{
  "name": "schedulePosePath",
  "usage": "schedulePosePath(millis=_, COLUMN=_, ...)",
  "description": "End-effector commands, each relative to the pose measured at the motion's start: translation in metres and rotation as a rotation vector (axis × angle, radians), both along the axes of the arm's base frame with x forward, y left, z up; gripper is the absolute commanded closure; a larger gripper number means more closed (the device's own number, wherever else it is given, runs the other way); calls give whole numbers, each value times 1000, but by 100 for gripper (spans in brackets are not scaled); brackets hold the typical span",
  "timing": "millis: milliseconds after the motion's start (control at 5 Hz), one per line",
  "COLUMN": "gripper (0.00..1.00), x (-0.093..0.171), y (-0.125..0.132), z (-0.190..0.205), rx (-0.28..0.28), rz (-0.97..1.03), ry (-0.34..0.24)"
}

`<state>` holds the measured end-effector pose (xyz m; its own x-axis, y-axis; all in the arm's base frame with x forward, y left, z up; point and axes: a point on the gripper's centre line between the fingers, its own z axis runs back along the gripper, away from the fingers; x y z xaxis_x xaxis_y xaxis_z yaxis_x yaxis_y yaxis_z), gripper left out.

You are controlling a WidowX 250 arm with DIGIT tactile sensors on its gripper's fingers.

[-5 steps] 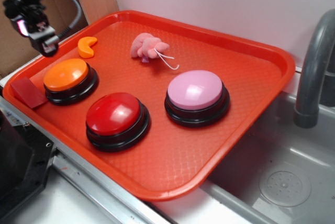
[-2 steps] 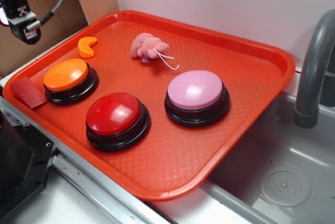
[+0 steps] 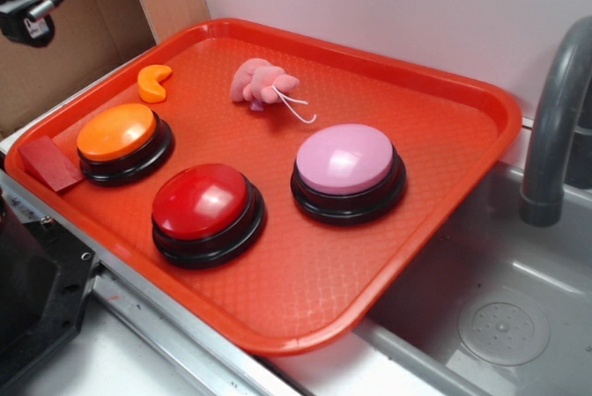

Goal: Push the orange button.

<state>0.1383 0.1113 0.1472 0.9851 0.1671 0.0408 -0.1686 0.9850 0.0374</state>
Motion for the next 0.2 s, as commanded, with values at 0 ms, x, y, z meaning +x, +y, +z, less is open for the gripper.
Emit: schedulePosePath(millis=0, gripper=0, x=5, y=-8, z=28, rx=65, rz=1, ry=-70)
